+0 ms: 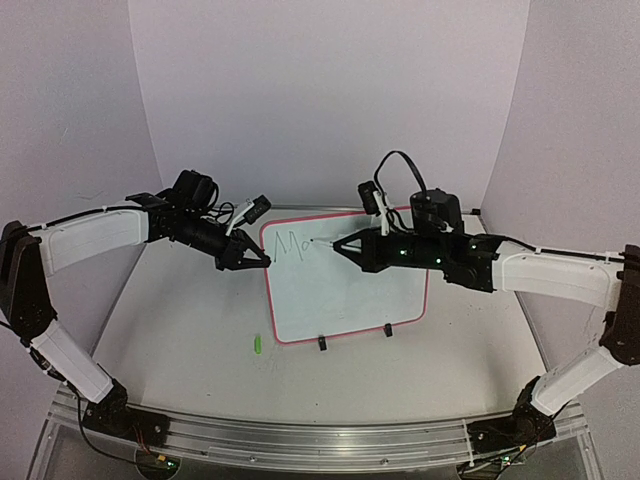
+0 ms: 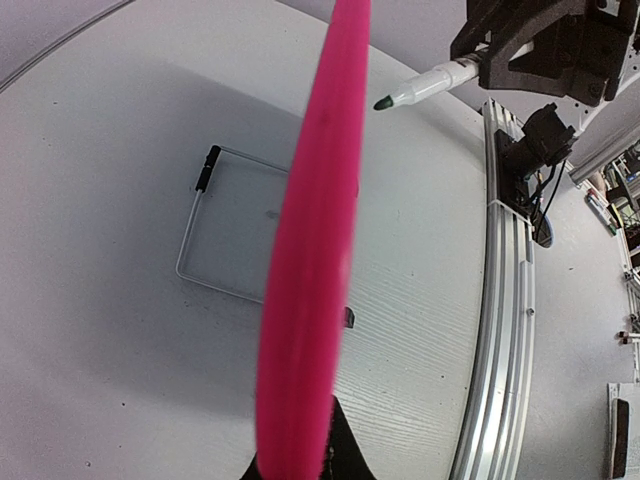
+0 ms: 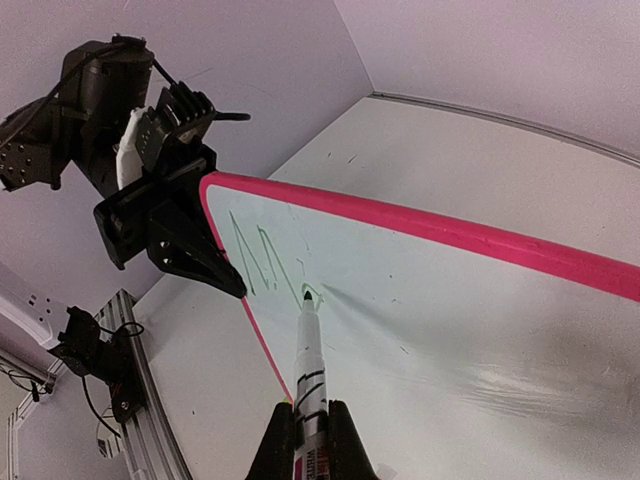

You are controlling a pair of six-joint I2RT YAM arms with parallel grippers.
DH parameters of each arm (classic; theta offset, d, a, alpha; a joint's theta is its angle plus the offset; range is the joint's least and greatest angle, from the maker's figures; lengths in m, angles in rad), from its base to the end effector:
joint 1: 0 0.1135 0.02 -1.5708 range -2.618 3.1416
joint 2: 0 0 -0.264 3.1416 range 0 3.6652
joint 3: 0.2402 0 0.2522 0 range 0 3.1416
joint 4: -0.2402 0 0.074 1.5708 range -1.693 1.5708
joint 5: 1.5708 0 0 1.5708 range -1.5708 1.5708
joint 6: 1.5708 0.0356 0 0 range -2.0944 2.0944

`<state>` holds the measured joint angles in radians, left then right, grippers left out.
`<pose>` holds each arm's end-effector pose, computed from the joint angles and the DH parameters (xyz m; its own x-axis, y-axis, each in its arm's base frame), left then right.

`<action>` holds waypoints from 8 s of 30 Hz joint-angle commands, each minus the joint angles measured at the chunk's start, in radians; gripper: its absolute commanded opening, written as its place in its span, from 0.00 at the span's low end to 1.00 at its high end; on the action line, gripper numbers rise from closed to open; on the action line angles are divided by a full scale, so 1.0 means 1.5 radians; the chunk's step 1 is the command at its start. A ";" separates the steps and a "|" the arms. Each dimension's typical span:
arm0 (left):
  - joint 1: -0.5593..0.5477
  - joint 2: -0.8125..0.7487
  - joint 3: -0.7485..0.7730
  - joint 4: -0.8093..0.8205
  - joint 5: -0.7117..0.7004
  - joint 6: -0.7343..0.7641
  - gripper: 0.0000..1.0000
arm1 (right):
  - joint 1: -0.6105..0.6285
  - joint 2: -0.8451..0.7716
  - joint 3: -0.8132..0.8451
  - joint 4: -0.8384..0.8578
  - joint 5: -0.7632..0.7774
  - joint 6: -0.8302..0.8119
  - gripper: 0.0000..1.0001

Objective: Write a sentence on the whiteboard

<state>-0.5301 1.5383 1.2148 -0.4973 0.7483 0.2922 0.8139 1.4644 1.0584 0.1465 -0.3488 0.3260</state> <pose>0.2733 -0.1882 0.2831 -0.3825 0.4689 -0.7962 0.9199 0.2743 -0.2804 0.2278 0.2588 0.3068 -0.4584 -0.0469 -0.8875 -0.8057 0.4436 0.3926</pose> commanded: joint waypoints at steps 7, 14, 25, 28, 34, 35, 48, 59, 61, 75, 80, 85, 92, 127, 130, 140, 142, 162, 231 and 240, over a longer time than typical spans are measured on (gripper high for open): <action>0.005 -0.010 -0.007 0.000 -0.038 0.027 0.00 | -0.002 0.011 0.028 0.013 0.041 -0.005 0.00; 0.005 -0.010 -0.007 0.000 -0.039 0.027 0.00 | -0.002 0.010 0.015 0.009 0.054 -0.001 0.00; 0.005 -0.008 -0.006 0.000 -0.038 0.027 0.00 | -0.002 -0.006 -0.034 -0.003 0.056 0.015 0.00; 0.005 -0.008 -0.006 0.001 -0.038 0.027 0.00 | -0.002 -0.010 -0.034 -0.003 0.064 0.013 0.00; 0.004 -0.008 -0.006 0.000 -0.037 0.027 0.00 | -0.002 -0.026 -0.020 -0.003 0.086 0.005 0.00; 0.004 -0.008 -0.006 0.000 -0.037 0.027 0.00 | -0.002 -0.029 -0.017 -0.003 0.089 0.003 0.00; 0.005 -0.010 -0.005 0.000 -0.038 0.027 0.00 | -0.002 -0.035 -0.001 0.003 0.105 -0.007 0.00; 0.005 -0.009 -0.007 0.000 -0.039 0.027 0.00 | -0.002 -0.069 -0.019 0.017 0.063 -0.005 0.00; 0.005 -0.008 -0.006 0.000 -0.040 0.028 0.00 | -0.002 -0.081 -0.027 0.017 0.054 -0.005 0.00; 0.004 -0.005 -0.006 0.000 -0.039 0.027 0.00 | -0.002 -0.053 -0.051 0.017 0.063 0.015 0.00; 0.005 -0.004 -0.006 0.000 -0.038 0.027 0.00 | -0.002 -0.037 -0.042 0.017 0.068 0.014 0.00; 0.005 -0.004 -0.006 -0.001 -0.039 0.027 0.00 | -0.002 -0.030 -0.041 0.017 0.084 0.015 0.00; 0.005 -0.003 -0.006 -0.001 -0.040 0.028 0.00 | -0.002 -0.050 -0.056 0.016 0.123 0.020 0.00; 0.005 0.000 -0.005 -0.002 -0.040 0.029 0.00 | -0.002 -0.021 -0.034 0.022 0.086 0.008 0.00; 0.005 -0.001 -0.005 -0.003 -0.040 0.029 0.00 | -0.002 -0.021 -0.045 0.022 0.085 0.016 0.00; 0.005 -0.001 -0.005 -0.002 -0.040 0.029 0.00 | -0.002 -0.032 -0.073 0.022 0.091 0.030 0.00; 0.005 -0.001 -0.005 -0.002 -0.040 0.028 0.00 | -0.002 -0.034 -0.074 0.022 0.094 0.030 0.00; 0.005 -0.003 -0.005 -0.003 -0.040 0.029 0.00 | -0.002 -0.063 -0.085 0.020 0.134 0.028 0.00; 0.005 0.005 -0.003 -0.006 -0.043 0.028 0.00 | -0.063 -0.093 -0.069 0.022 0.063 0.003 0.00; 0.005 0.008 -0.003 -0.007 -0.043 0.029 0.00 | -0.063 -0.111 -0.107 0.021 0.075 0.022 0.00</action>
<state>-0.5293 1.5387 1.2148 -0.4976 0.7479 0.2920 0.7242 1.3190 0.9139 0.1466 -0.2734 0.3451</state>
